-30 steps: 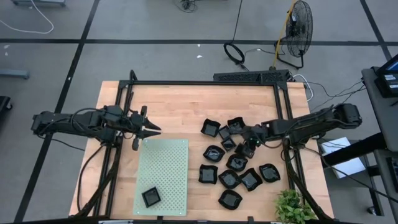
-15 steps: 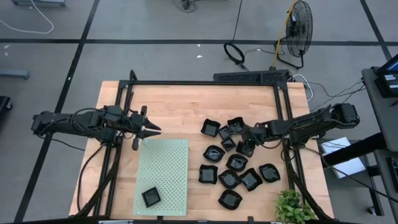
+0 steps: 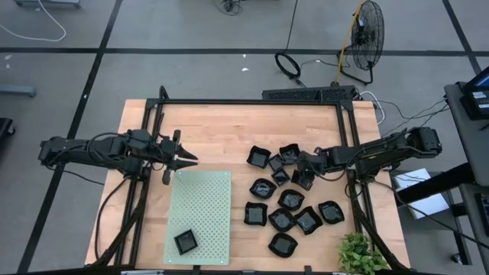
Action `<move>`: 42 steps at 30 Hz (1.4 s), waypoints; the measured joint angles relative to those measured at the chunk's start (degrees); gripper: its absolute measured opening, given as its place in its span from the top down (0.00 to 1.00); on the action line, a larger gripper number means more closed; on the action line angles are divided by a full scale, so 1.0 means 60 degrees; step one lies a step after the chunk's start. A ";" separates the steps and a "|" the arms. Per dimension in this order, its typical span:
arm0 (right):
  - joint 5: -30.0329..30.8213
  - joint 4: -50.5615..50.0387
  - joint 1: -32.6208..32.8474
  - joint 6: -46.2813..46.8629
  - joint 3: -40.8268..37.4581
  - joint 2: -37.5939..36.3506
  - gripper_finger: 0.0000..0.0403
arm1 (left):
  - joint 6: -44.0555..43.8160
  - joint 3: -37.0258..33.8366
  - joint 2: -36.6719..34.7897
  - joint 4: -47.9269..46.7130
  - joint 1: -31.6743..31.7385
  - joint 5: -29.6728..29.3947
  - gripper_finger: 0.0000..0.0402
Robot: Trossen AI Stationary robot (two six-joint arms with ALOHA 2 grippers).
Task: Pick & Place Mini shaped plates
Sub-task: Stack the square plate on top of the other square plates on the shelf
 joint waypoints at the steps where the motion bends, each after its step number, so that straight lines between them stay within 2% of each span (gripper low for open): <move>1: 0.0000 0.0015 0.0000 -0.0118 0.0000 0.0000 0.62 | 0.0000 0.0000 0.0002 0.0000 0.0000 0.0000 0.81; 13: 0.0004 0.0434 0.0000 -0.1383 0.0000 0.0000 0.62 | 0.0000 0.0000 0.0004 0.0000 0.0000 0.0000 0.81; 33: 0.0000 0.0569 0.0000 -0.1901 0.0000 -0.0004 0.62 | 0.0000 0.0004 0.0002 0.0000 0.0000 0.0004 0.81; 42: -0.0025 0.0571 0.0000 -0.2116 0.0000 -0.0004 0.74 | 0.0000 0.0004 0.0003 0.0000 0.0000 0.0003 0.81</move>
